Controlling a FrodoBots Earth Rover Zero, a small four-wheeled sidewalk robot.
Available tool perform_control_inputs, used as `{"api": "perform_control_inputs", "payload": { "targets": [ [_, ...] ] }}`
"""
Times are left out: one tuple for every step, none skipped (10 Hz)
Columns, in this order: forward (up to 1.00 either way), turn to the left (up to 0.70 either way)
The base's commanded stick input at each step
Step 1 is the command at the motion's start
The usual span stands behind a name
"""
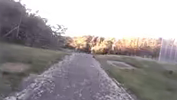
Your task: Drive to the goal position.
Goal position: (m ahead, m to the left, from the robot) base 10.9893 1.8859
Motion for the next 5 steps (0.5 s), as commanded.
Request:
{"api": "perform_control_inputs", "payload": {
  "targets": [
    [1.00, 0.00],
    [1.00, 0.00],
    [1.00, 0.00],
    [1.00, 0.00],
    [1.00, 0.00]
  ]
}}
